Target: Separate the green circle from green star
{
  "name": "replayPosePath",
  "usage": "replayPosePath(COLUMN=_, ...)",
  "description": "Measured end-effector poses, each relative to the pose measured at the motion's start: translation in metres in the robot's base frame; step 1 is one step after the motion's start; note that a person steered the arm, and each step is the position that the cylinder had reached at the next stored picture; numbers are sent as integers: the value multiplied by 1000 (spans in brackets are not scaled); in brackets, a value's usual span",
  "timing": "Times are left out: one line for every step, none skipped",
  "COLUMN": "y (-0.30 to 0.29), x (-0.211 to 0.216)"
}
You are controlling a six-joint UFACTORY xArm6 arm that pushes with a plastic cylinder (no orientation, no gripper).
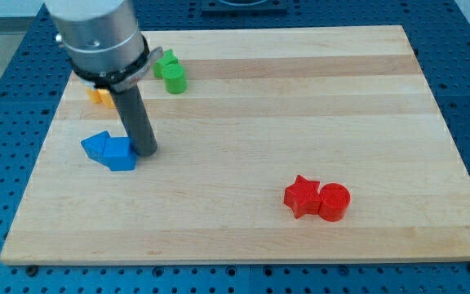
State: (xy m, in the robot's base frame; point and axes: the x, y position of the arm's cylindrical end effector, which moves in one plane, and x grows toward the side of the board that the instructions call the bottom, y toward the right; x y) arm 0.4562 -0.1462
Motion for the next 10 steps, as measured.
replayPosePath(y=5, x=-37)
replayPosePath(y=55, x=-82)
replayPosePath(y=81, x=-115)
replayPosePath(y=81, x=-115)
replayPosePath(y=81, x=-116)
replayPosePath(y=80, x=-129)
replayPosePath(y=75, x=-143)
replayPosePath(y=63, x=-160)
replayPosePath(y=35, x=-183)
replayPosePath(y=12, x=-158)
